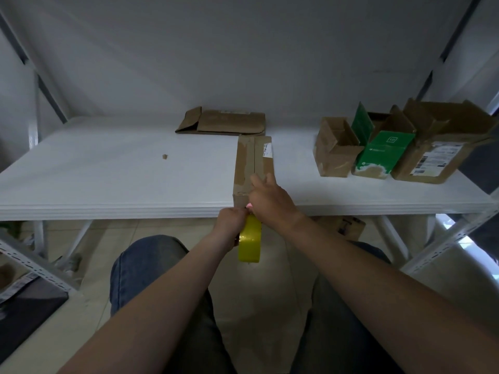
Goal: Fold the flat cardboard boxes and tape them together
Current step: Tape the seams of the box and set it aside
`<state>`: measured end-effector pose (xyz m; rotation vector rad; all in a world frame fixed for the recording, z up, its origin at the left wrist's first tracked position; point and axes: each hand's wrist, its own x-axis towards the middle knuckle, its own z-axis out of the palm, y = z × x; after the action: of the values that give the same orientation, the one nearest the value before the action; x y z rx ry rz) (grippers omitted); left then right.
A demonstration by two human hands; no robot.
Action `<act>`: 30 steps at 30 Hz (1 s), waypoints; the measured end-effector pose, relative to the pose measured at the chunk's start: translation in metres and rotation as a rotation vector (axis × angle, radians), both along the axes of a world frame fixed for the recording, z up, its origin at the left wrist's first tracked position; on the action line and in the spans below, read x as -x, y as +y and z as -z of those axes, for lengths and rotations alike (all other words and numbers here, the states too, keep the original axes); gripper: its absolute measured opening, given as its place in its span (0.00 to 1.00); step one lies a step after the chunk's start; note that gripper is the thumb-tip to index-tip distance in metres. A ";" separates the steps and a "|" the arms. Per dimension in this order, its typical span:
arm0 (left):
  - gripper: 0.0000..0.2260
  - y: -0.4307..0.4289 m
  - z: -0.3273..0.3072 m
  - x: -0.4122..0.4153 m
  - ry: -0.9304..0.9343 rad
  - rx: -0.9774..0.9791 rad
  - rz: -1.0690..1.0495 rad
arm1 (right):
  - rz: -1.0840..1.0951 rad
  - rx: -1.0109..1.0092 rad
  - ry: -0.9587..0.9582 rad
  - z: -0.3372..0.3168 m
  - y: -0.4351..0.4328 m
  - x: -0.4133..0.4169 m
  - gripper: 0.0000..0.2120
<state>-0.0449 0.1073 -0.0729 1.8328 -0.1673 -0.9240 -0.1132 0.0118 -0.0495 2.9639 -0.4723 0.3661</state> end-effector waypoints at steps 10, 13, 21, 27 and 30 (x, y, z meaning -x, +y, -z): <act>0.11 0.007 0.002 -0.007 0.076 -0.007 -0.033 | -0.059 0.078 0.179 -0.020 -0.002 0.006 0.09; 0.13 0.010 0.000 -0.009 0.079 0.001 -0.041 | -0.070 0.067 0.216 -0.021 -0.003 0.007 0.09; 0.08 0.016 -0.004 -0.004 0.000 -0.035 -0.006 | -0.065 0.065 0.281 -0.033 0.002 0.013 0.06; 0.10 0.018 -0.008 0.001 -0.119 -0.036 0.054 | -0.092 0.039 0.315 -0.038 -0.001 0.016 0.08; 0.09 0.021 -0.009 0.003 -0.130 -0.031 0.080 | -0.116 0.005 0.287 -0.038 -0.005 0.016 0.09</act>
<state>-0.0474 0.1279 -0.0634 1.9272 -0.3108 -0.8673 -0.1292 0.0073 -0.0117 2.9772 -0.2663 -0.0497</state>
